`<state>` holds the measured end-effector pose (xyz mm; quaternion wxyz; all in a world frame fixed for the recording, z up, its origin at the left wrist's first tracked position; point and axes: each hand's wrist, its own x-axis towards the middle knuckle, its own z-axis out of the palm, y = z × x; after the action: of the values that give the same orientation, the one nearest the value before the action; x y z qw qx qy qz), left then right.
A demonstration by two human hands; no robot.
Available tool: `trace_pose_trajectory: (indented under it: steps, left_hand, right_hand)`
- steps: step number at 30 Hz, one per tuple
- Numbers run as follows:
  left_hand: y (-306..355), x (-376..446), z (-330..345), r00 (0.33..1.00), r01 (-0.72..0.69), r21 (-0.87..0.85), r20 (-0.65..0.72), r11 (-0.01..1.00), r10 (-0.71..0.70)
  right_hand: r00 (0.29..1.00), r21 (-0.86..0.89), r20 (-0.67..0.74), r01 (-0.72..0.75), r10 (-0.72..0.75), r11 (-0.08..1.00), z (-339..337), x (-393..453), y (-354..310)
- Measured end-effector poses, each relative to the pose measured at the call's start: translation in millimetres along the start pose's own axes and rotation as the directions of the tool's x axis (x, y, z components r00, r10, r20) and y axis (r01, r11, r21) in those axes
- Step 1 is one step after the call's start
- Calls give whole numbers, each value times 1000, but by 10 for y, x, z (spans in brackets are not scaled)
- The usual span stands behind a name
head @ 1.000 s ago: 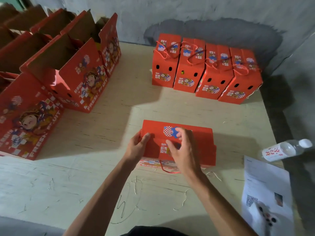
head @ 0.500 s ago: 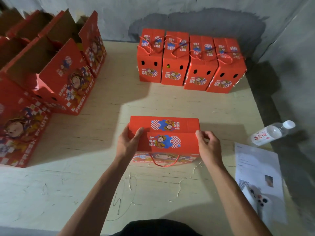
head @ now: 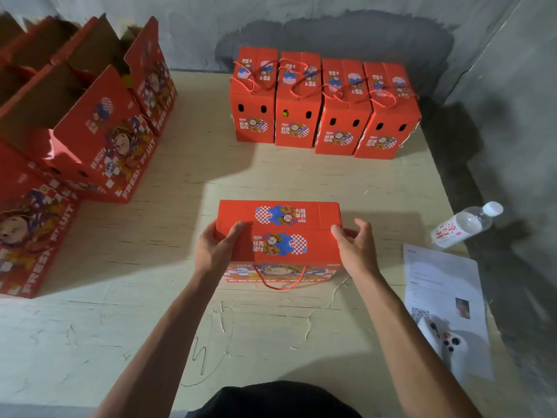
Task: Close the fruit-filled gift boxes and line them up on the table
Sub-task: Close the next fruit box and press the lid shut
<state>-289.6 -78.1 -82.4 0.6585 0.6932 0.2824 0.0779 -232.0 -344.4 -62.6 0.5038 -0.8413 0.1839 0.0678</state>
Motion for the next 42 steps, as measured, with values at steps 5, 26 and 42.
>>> trace_pose_trajectory:
  steps: [5,26,42]
  left_hand:
    - [60,-5,-14,999,0,48,38,999,-2]
    - [-62,-513,-4,950,-19,85,-309,996,44]
    - [-70,-742,-870,975,207,39,-89,978,-203]
  right_hand:
    - [996,-63,60,65,-61,996,27,61,-9]
    - [954,-298,299,120,-26,947,227,-1139,16]
    - [841,137,508,135,-186,981,854,-1009,-46]
